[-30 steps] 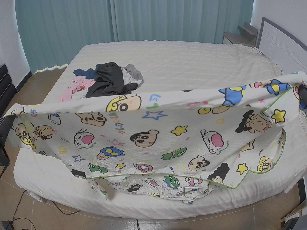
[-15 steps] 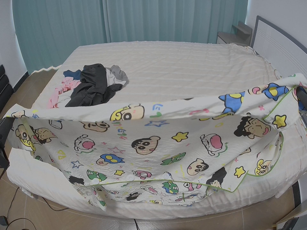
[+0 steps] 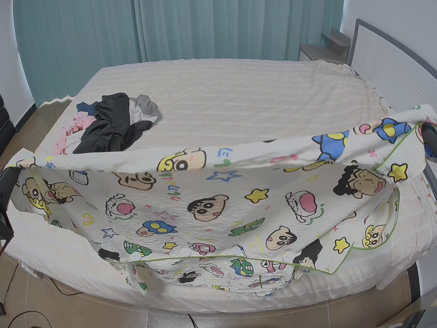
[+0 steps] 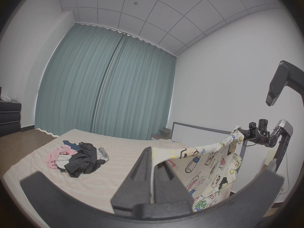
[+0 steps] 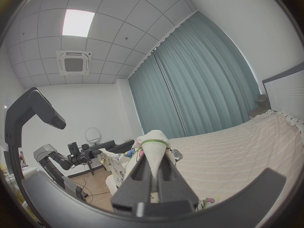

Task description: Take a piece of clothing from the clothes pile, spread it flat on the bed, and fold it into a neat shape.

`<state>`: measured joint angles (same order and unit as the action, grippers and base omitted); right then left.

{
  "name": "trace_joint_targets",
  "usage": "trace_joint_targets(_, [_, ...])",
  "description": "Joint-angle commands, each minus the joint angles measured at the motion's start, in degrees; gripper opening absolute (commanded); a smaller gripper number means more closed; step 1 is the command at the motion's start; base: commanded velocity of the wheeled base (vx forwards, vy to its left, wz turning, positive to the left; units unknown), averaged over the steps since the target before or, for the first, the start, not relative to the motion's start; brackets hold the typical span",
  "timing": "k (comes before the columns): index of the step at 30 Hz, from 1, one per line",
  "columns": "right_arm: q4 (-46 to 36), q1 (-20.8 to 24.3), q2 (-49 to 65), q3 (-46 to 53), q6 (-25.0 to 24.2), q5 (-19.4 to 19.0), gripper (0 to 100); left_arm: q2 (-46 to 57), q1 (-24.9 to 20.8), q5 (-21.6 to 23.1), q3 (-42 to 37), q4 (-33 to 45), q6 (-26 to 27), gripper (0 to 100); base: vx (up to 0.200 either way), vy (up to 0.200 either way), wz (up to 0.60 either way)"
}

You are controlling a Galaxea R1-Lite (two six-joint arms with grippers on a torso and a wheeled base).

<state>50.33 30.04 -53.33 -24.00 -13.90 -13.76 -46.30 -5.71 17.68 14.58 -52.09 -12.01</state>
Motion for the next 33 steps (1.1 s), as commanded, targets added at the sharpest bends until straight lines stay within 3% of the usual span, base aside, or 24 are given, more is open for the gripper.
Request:
trace_joint_targets(1, [0.03, 0.02, 0.07, -0.08, 0.01, -0.04, 0, -0.11, -0.01, -0.01, 0.01, -0.03, -0.03, 0, 0.0, -0.2, 0.0])
trace_joint_targets(21, [0.03, 0.02, 0.42, -0.17, 0.1, -0.04, 0, -0.11, -0.01, -0.01, -0.08, -0.03, -0.03, 0, 0.0, -0.2, 0.0])
trace_joint_targets(33, [0.03, -0.15, 0.86, -0.34, 0.1, -0.04, 0, -0.11, -0.01, -0.1, -0.08, 0.06, -0.12, 0, 0.0, 0.0, 0.0])
